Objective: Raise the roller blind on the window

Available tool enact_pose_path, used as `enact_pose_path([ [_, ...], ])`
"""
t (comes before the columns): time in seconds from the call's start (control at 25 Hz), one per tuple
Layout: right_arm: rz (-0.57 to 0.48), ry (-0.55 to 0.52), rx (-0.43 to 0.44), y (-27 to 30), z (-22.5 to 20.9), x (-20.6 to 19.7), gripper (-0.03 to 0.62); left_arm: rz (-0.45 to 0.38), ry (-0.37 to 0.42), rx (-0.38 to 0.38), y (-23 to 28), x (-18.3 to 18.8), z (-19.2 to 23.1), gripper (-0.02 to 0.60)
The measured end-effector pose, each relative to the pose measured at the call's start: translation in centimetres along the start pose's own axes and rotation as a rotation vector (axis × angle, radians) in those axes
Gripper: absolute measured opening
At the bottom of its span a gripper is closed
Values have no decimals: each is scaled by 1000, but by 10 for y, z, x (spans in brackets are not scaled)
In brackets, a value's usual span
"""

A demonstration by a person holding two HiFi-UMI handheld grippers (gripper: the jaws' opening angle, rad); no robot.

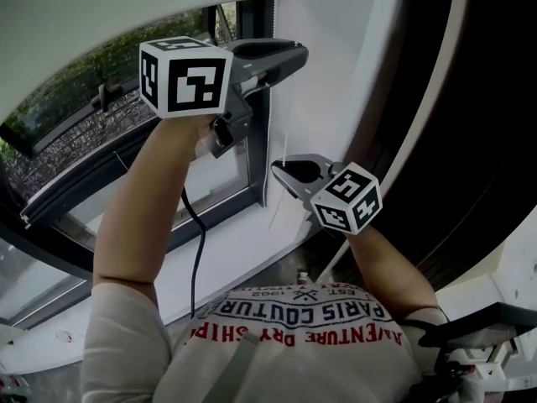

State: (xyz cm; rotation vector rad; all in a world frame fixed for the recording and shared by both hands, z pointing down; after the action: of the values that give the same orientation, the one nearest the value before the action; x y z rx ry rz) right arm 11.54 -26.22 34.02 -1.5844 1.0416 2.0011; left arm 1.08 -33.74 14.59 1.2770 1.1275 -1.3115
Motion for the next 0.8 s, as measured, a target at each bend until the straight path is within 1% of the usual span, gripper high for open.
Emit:
enact_pose_path([
  [0.04, -2, 4, 0, 0, 0, 0, 8, 2, -1, -10, 1, 0, -1, 46],
  [0.08, -5, 8, 0, 0, 0, -1, 6, 3, -4, -22, 1, 0, -2, 25],
  [0.12, -9, 10, 0, 1, 0, -1, 6, 2, -6, -34, 2, 0, -3, 16],
  [0.36, -27, 20, 3, -1, 0, -2, 8, 7, -5, -49, 4, 2, -7, 9],
  [0.52, -31, 22, 4, -1, -1, -5, 6, 25, 42, -10, 4, 5, -10, 8],
  [0.64, -26, 26, 5, 0, -1, -9, 6, 37, 59, 24, 4, 2, -10, 8],
  [0.72, -8, 29, 11, 2, -1, -14, 6, 53, 67, 58, 4, -4, -9, 9],
  [0.8, 21, 40, 22, 5, 0, -24, 6, 81, 59, 70, 6, -14, -7, 9],
])
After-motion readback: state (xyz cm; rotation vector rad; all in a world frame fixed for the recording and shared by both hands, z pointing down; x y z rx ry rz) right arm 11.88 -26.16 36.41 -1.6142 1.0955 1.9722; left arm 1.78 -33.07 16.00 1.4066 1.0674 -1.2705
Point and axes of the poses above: the fingertips, and each gripper's own axes: y forward along the fingers, z to its left, x out of its top, the point moved 9 cm from there along -y, backward along the fingers, and after that the axes turned 3 degrees about z, right-handed, at the moved point
